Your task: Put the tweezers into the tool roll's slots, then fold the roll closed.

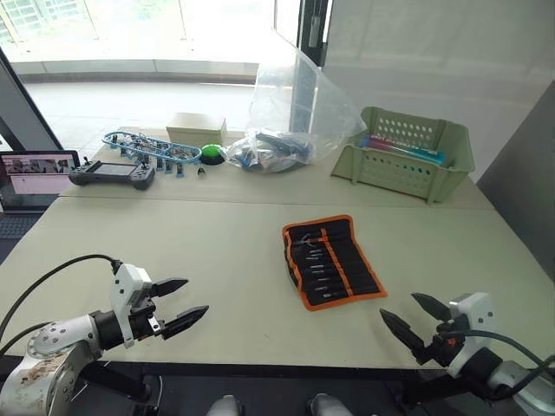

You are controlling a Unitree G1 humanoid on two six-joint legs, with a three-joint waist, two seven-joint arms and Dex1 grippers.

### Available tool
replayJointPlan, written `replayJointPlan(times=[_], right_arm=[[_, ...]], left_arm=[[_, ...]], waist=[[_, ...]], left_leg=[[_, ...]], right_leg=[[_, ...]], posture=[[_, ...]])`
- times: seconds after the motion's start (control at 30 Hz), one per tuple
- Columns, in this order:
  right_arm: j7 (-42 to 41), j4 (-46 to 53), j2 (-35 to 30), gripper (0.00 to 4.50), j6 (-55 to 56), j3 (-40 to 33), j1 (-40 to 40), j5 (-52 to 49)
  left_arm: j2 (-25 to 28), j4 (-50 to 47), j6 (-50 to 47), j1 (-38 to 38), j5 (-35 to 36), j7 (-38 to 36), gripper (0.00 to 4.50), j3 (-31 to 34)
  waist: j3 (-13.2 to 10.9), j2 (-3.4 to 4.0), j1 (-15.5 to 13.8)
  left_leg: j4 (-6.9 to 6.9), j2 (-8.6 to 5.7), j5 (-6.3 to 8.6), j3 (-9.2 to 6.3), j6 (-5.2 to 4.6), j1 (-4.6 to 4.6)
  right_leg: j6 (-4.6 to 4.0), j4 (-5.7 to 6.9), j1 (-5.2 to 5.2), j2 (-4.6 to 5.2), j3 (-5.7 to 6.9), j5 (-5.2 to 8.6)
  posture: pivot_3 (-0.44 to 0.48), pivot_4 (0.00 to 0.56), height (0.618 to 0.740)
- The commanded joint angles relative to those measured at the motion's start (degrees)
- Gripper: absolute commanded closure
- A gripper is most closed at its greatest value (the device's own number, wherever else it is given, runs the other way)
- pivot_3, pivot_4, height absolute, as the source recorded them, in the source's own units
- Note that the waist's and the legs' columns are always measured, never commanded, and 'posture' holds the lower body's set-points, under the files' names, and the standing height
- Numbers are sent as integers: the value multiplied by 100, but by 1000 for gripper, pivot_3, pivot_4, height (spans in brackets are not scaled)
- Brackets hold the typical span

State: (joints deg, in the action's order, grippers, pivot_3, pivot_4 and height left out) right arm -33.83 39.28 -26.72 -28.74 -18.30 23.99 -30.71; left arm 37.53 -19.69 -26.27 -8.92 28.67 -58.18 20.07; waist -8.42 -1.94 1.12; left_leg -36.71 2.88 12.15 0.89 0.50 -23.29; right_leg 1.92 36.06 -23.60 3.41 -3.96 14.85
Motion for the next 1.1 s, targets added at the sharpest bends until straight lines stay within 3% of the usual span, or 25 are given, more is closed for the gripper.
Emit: replayJointPlan(times=[0.03,0.17,0.33,0.47,0.67,0.77,1.1], right_arm=[[377,726,5,71,-391,845,-254,17],[1200,772,507,71,-480,2160,-871,737],[2095,-151,1195,71,-404,3456,-1888,1992],[2543,-737,1470,71,-248,3923,-2242,2716],[2842,-984,1782,71,-174,3930,-2332,3058],[2722,-972,1825,763,-43,3987,-2320,3034],[2393,-1133,1700,4210,-9,3843,-2329,3017]], left_arm=[[110,-203,112,-90,90,2,0,-6],[111,-203,201,-134,69,14,0,-106],[87,-71,394,-128,10,53,0,-195],[94,-24,471,-104,-8,102,0,-253],[124,-70,477,-88,62,184,0,-237],[119,-124,464,-124,75,214,0,-240],[169,-237,392,-144,99,329,0,-260]], waist=[[0,0,16],[2,-4,2],[7,-13,-7],[8,-17,-25],[8,-18,-10],[8,-18,5],[8,-19,16]], left_leg=[[0,-1,0,2,0,0],[0,-2,-24,37,-39,-15],[0,-3,-26,59,-39,-39],[0,-9,-24,65,-36,-51],[0,-7,-24,66,-36,-50],[0,-4,-24,66,-36,-45],[-1,-3,-24,67,-36,-42]], right_leg=[[-1,3,-4,-1,-1,0],[-4,11,-39,-3,2,-3],[-43,10,-63,0,2,-30],[-33,7,-67,-1,6,-36],[-5,9,-68,-8,7,-53],[-6,14,-67,-12,7,-54],[-6,17,-66,-16,7,-55]], posture=[[0,150,740],[0,150,740],[0,150,740],[0,150,740],[0,150,740],[0,150,740],[0,150,740]])
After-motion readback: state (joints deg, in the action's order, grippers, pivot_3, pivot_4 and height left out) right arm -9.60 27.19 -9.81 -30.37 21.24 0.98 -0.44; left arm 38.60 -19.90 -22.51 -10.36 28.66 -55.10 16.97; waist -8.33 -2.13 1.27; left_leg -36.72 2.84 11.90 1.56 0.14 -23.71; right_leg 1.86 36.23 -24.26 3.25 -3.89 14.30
